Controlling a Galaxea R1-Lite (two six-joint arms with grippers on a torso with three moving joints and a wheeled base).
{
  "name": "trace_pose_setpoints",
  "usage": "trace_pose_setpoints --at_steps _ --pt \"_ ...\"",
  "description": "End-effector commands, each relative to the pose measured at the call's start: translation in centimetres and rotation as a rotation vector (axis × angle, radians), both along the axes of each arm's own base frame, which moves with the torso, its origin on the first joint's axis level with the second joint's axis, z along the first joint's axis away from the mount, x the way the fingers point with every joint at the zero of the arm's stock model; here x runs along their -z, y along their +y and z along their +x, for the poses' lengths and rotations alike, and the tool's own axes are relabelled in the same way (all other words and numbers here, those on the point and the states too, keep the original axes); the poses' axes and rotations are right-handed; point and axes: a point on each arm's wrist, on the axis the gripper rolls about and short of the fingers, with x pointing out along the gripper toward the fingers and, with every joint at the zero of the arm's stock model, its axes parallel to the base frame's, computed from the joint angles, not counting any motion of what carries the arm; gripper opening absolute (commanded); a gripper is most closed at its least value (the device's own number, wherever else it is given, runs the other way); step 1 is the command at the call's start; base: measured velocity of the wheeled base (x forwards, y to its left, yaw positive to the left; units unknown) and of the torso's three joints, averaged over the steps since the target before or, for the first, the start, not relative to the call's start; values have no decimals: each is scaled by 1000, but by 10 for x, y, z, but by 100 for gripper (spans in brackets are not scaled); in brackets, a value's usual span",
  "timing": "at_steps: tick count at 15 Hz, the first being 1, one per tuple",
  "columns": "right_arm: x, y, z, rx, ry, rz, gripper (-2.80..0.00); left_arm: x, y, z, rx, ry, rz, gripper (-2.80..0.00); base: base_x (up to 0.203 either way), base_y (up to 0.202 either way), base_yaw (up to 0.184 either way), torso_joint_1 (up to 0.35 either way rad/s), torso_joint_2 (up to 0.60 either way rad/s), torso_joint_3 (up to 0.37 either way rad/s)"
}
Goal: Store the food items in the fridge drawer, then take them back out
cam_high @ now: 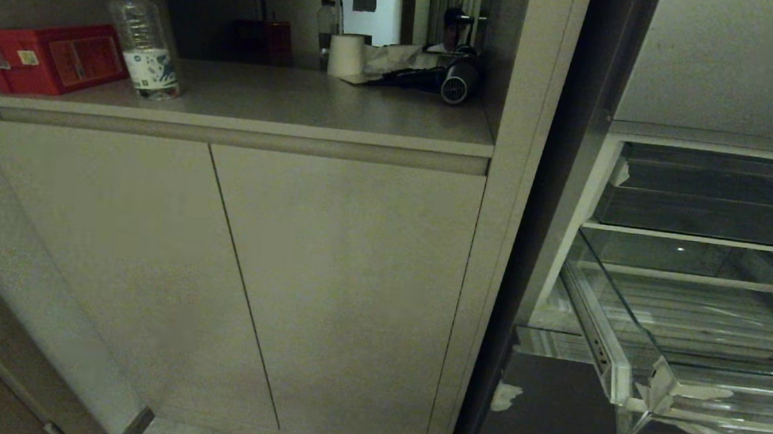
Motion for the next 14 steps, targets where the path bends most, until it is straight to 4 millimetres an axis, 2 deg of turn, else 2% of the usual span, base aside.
trace_pose_setpoints --at_steps 1,14 --pt "8 0 3 -2 27 11 -280 0 0 0 -1 2 0 -280 0 0 0 0 0 0" --pt "15 0 3 -15 86 94 -280 0 0 0 -1 2 0 -280 1 1 -5 0 0 0"
